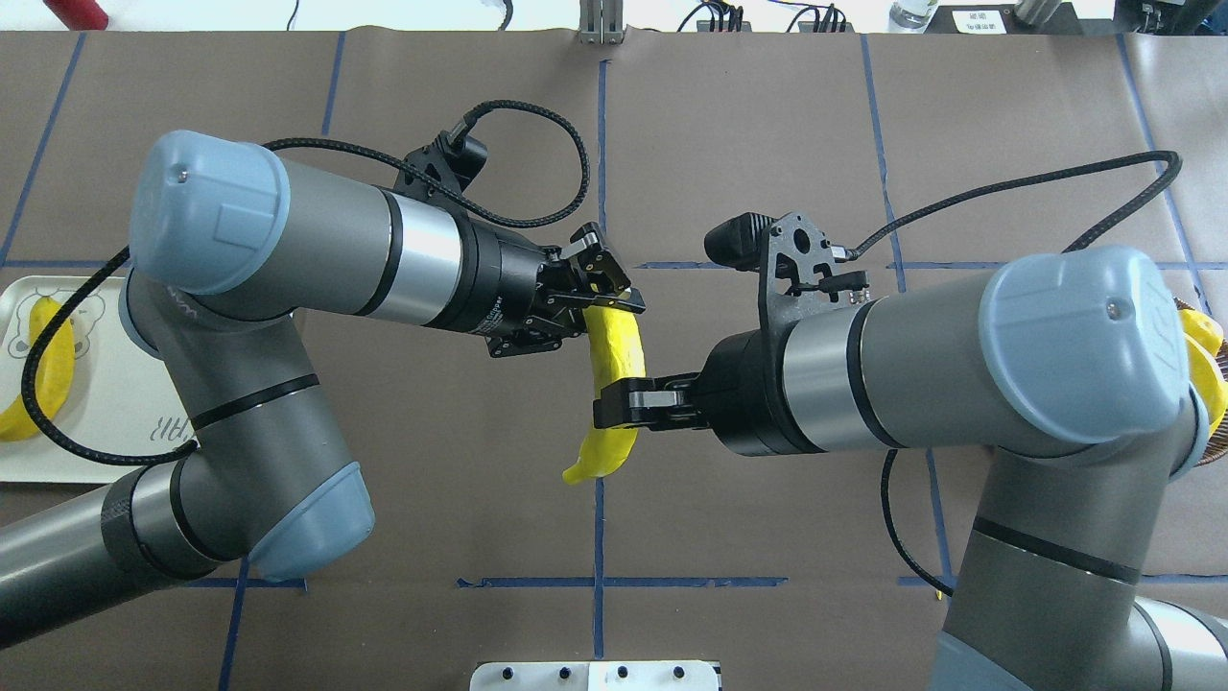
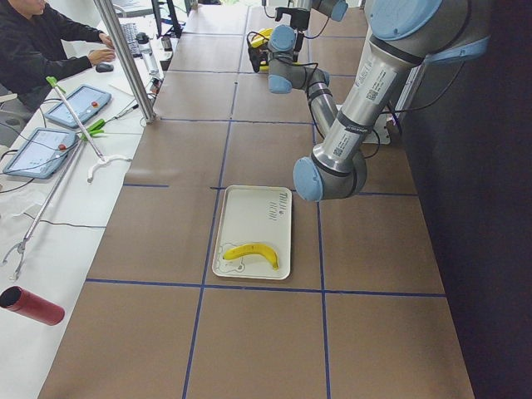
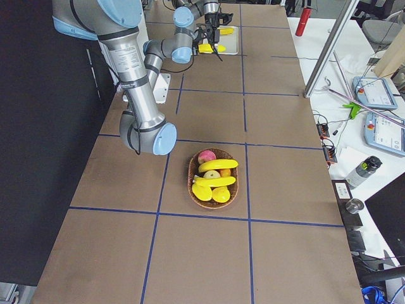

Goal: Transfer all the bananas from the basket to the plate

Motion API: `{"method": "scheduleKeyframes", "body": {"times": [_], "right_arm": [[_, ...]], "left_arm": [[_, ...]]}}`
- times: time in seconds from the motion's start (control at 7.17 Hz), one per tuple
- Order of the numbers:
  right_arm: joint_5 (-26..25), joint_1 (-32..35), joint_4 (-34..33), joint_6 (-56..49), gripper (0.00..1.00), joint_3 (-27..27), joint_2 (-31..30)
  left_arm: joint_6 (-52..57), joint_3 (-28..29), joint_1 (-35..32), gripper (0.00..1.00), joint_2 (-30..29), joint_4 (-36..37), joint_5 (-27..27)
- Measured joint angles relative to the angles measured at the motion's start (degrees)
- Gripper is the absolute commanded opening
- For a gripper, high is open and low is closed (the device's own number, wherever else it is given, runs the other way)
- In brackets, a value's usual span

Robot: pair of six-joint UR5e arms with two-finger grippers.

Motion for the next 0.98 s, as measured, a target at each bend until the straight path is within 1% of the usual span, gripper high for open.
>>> {"method": "scheduleKeyframes", "body": {"times": [0.42,0.56,0.7,0.84,0.98], "right_arm": [[0.24,0.51,-0.1,0.24,1.0,1.78,-0.8],[0.42,0.7,-0.17,0.23,1.0,3.11,-1.74],[0.48,0.82,-0.33,0.23,1.0,4.42,-2.7],[0.39,0.93,-0.64,0.32,1.0,5.43,-3.76],[0.27,1.24,-0.9,0.39,1.0,5.93,-5.43]], "left_arm": [[1.16,0.95,-1.89,0.0,0.95,1.72,-0.17],[3.76,1.41,-3.69,0.0,1.98,5.33,-1.01],[9.79,1.39,-6.6,0.0,2.87,12.49,-3.02],[18.29,1.02,-9.72,0.0,4.62,21.27,-4.87],[25.25,0.47,-11.91,0.0,7.81,27.09,-5.43]]}}
